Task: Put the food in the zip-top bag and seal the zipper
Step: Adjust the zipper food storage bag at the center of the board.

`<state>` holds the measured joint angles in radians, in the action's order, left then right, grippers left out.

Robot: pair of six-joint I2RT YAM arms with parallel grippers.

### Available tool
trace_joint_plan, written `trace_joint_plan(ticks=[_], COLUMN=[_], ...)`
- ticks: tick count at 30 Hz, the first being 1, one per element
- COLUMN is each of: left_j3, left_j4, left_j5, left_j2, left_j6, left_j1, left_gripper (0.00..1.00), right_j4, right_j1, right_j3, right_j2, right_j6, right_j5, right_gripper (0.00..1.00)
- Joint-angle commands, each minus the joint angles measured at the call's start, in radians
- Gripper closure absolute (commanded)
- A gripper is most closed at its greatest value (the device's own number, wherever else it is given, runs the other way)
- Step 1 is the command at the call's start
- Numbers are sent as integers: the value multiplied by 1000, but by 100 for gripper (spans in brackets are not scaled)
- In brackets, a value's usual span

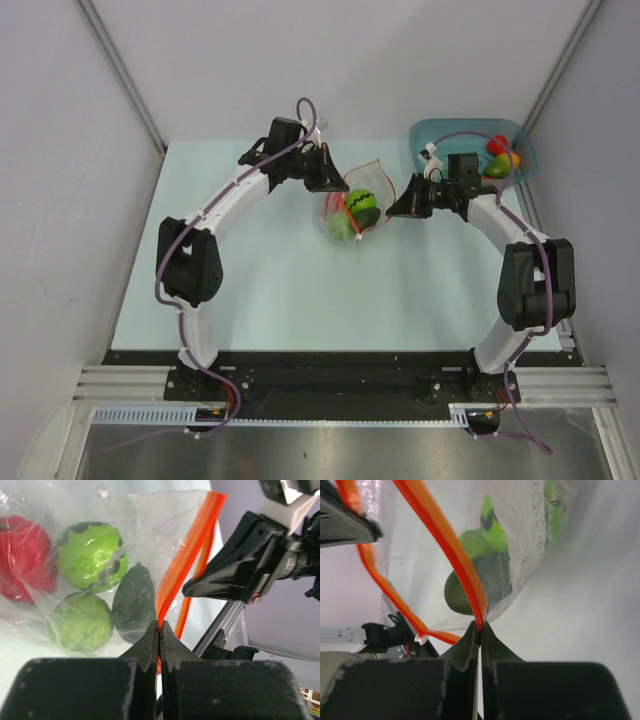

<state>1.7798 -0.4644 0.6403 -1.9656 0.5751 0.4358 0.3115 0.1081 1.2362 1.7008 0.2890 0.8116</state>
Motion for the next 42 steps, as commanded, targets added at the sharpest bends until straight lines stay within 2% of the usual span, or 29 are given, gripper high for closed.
trace_joint_plan(ticks=[1,4,7,9,13,17,21,23,25,27,30,31,34,35,36,38,42], left_j3=[0,105,231,263,331,379,314,293,347,368,317,287,274,279,280,280,280], left_j4=[-45,-215,-363,-434,-595,-661,-580,-566,-618,-626,-547,-484,-400,-386,-376,-341,-304], left_j5=[-20,-92,-186,-258,-310,-292,-353,-422,-439,-407,-338,-318,-304,-304,-288,-269,-229], left_j2=[68,105,142,168,192,166,142,81,-23,-52,-3,17,63,68,74,74,65], left_j6=[-67,-220,-410,-475,-601,-607,-586,-583,-545,-526,-489,-466,-443,-436,-425,-399,-354], left_j1=[3,14,41,64,127,146,144,142,133,117,86,81,77,75,75,75,75], left_gripper=[100,100,100,99,99,99,99,99,100,100,100,100,98,98,98,97,97], right_j4=[-91,-104,-166,-209,-255,-270,-230,-187,-169,-166,-167,-164,-147,-149,-155,-190,-270], right_j1=[-11,-5,-4,-5,-7,-5,-15,-22,-22,-24,-27,-28,-39,-45,-54,-94,-195], right_j3=[5,5,5,6,6,6,6,6,8,16,51,61,103,117,121,131,182], right_j2=[-61,-160,-249,-280,-309,-261,-164,-115,-70,-72,-87,-98,-93,-93,-92,-87,-69], right_j6=[72,101,197,283,398,450,362,339,281,253,213,200,150,138,136,141,90], right_j5=[203,293,340,357,391,394,345,308,298,275,267,262,256,258,253,245,212], right_gripper=[100,100,100,100,100,100,100,100,100,100,99,97,79,71,53,37,31])
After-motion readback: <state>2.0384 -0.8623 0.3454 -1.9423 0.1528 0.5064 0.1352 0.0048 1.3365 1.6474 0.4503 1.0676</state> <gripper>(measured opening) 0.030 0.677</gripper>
